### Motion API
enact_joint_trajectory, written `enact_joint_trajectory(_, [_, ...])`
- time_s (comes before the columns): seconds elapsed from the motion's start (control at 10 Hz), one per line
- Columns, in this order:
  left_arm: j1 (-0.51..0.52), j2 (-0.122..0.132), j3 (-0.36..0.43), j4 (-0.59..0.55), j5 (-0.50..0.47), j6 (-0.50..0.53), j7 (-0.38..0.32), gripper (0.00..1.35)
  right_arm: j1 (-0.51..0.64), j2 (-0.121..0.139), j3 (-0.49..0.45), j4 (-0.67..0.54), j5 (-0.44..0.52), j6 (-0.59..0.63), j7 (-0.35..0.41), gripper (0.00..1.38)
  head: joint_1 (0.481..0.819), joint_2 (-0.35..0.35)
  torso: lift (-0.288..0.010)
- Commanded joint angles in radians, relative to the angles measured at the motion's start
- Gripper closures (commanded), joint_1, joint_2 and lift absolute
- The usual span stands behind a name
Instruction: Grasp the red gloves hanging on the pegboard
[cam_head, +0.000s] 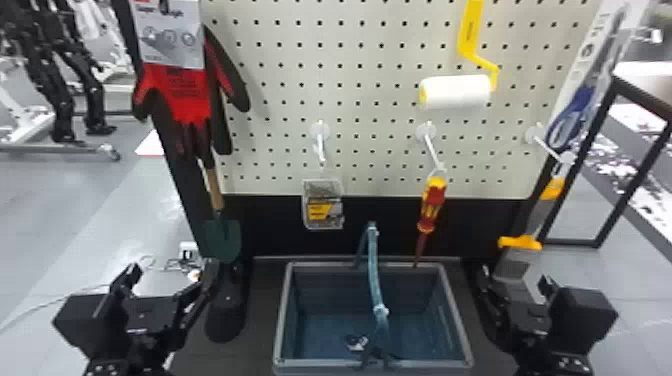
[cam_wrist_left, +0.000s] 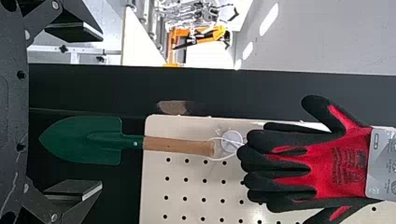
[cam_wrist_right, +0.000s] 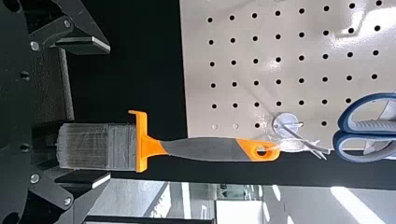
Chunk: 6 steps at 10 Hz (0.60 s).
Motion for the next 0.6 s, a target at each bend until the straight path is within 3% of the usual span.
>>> enact_joint_trajectory(0.0, [-0.001,0.000,0.000,0.000,-0.001,0.001,0.000,0.18,0.000,0.000,0.000,0.000,0.000,-0.001,0.000,0.32,0.549,0.000,-0.100])
enact_joint_trajectory(0.5, [-0.007,0.000,-0.002,0.000,0.005,-0.004,-0.003,0.18,-0.002,0.000,0.000,-0.002,0.003,0.000,0.000,0.32,0.549,0.000,-0.100])
